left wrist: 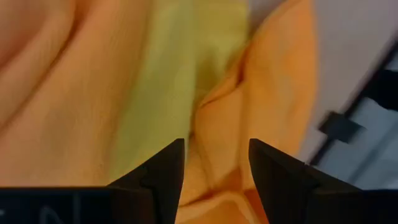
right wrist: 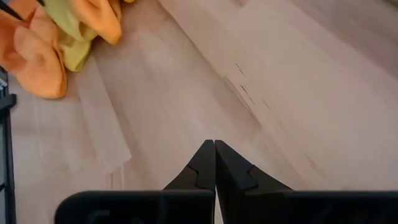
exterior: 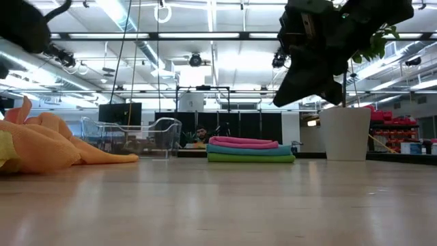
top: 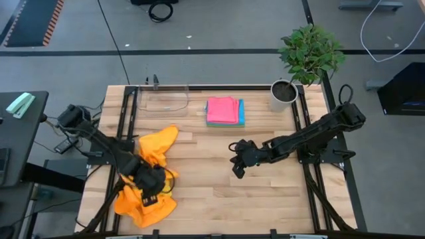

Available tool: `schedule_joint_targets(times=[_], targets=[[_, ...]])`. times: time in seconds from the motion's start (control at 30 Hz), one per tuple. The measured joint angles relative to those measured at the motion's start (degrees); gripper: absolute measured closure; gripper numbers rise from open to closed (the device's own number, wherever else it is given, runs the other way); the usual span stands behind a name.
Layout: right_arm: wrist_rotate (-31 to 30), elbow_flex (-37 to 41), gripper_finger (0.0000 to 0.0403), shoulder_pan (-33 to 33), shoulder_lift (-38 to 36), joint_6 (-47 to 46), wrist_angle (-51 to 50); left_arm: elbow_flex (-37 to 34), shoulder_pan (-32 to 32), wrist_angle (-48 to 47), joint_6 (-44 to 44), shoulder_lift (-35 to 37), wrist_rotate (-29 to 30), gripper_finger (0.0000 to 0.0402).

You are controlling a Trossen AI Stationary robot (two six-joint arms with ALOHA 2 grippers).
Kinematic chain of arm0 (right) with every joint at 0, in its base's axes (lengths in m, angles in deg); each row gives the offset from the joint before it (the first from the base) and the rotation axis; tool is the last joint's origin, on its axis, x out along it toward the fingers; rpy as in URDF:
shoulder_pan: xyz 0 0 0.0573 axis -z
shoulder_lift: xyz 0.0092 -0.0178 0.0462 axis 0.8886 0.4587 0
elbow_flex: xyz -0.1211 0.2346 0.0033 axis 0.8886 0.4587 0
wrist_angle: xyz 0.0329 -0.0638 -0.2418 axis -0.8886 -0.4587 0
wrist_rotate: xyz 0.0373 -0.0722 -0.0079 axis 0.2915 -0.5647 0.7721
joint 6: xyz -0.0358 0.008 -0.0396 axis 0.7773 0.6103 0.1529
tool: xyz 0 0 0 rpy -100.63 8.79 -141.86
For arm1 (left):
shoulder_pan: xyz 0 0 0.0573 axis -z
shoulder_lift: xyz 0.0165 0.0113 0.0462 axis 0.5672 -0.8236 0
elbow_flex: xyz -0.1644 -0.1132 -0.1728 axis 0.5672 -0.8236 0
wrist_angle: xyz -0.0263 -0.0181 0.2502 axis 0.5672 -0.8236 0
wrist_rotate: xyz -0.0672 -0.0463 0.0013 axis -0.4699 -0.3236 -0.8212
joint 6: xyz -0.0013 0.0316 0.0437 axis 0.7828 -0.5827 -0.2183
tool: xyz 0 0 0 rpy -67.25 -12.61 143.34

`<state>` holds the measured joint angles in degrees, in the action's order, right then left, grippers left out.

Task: Fold microfiber towels
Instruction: Fold the yellow towel

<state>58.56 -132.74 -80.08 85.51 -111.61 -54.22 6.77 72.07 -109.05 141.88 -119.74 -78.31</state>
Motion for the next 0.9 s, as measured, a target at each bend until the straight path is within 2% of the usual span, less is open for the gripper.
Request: schedule_joint_targets(times=[0.13, 0.33, 0.43, 0.63, 0.73, 0.9], targets=[[0.0, 0.0, 0.0396, 1.0, 0.0, 2.8, 0.6, 0.0, 2.6, 0.1, 2.8, -4.1, 3.3, 0.0224], [2.9, 0.0, 0.0396, 3.4, 0.0, 7.1, 1.5, 0.1, 2.0, 0.2, 4.5, -9.4, 5.6, 0.0233], [5.7, 0.0, 0.0396, 4.5, 0.0, 9.1, 1.8, 1.7, 1.0, -0.1, 5.9, -9.9, 7.0, 0.0241], [10.1, 0.0, 0.0396, 6.5, 0.0, 12.8, 1.9, 6.4, -0.3, 0.6, 10.0, -9.7, 16.6, 0.0258], [12.4, 0.0, 0.0396, 8.1, 0.0, 14.8, 2.0, 6.2, -0.9, 1.0, 11.0, -12.3, 16.1, 0.0269], [16.8, 0.0, 0.0396, 11.7, 0.0, 16.9, 2.6, 6.2, -1.0, 2.5, 10.1, -18.4, 11.7, 0.0280]])
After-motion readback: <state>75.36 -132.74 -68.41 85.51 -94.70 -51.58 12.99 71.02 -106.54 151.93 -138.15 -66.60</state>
